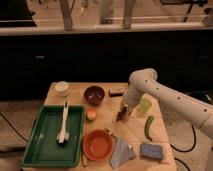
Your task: Place grapes in table surface
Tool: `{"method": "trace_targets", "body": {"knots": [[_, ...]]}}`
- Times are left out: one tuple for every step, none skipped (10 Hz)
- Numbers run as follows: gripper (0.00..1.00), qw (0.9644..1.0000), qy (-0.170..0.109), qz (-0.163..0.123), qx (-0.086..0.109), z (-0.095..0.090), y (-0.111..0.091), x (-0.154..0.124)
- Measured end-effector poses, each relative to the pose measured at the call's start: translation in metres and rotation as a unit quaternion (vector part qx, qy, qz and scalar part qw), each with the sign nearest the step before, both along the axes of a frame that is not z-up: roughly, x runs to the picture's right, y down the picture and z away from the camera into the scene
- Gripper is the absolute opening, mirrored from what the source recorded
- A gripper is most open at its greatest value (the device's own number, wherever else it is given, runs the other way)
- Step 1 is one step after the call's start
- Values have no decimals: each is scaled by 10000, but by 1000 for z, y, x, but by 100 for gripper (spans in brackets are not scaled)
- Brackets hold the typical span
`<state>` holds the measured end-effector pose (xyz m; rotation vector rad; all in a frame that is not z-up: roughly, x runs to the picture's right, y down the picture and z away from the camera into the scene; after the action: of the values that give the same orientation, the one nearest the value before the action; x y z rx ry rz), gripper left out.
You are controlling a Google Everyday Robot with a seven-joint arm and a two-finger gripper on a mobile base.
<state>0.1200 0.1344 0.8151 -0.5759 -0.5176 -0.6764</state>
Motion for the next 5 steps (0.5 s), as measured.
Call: {"method": "trace_targets", "body": {"knots": [[0,10000,9,27,-32,2,4,0],[0,10000,18,48,-63,4,9,0],[0,9999,34,82,-93,6,15,0],[0,9999,49,104,-116,8,18,0],[0,9998,80,132,-151,12,24,1]]}}
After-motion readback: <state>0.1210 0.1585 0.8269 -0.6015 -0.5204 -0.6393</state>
